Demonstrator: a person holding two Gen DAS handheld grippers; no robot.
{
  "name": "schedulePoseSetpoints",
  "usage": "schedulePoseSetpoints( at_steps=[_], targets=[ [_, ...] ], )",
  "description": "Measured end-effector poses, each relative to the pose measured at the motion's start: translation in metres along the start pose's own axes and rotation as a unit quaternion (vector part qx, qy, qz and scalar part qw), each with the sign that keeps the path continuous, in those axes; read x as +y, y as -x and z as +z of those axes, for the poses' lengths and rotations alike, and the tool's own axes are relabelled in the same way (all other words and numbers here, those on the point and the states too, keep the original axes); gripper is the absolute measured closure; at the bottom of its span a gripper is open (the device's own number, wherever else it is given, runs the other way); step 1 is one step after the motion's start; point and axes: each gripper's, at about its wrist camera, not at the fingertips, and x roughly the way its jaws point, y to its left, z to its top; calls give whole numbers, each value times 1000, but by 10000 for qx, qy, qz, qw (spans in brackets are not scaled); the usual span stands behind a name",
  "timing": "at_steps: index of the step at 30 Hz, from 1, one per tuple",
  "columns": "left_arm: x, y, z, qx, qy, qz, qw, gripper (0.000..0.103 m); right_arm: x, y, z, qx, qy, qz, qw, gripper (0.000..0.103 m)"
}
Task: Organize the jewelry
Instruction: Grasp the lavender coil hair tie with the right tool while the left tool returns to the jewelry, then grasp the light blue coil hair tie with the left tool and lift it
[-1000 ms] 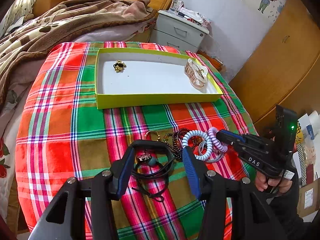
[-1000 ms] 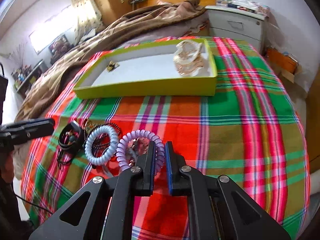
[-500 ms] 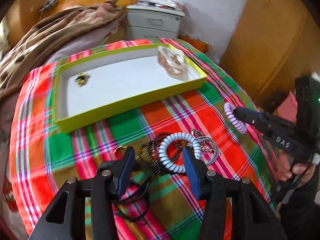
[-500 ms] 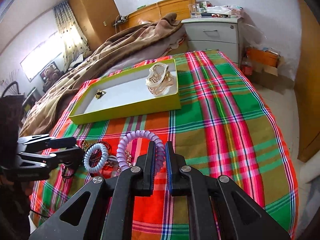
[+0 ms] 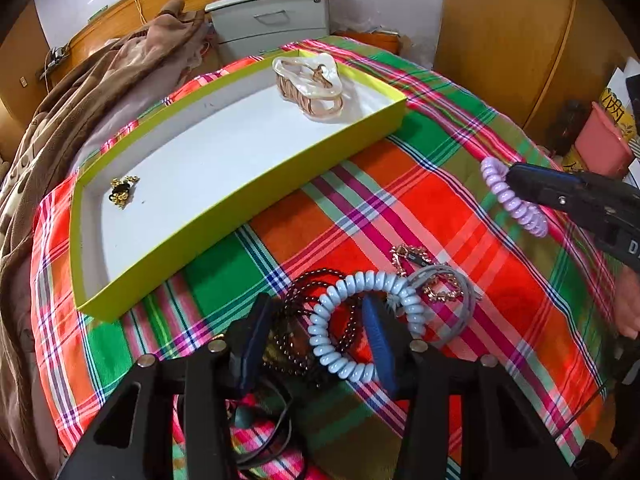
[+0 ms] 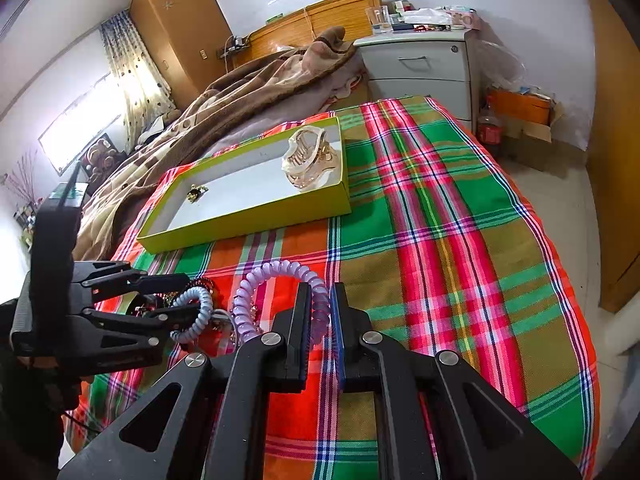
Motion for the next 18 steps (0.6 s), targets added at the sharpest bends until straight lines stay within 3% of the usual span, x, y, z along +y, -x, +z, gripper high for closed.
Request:
schedulePoseSetpoints(
  at_steps=[3, 18],
  targets=[
    [1, 0, 1, -17, 64, -26, 10000, 68, -1, 0, -1, 8, -26, -1, 10000, 93],
    [16, 24, -12, -447, 675, -144, 9966, 91, 1, 0, -4, 14, -51, -51, 10000, 93]
  ],
)
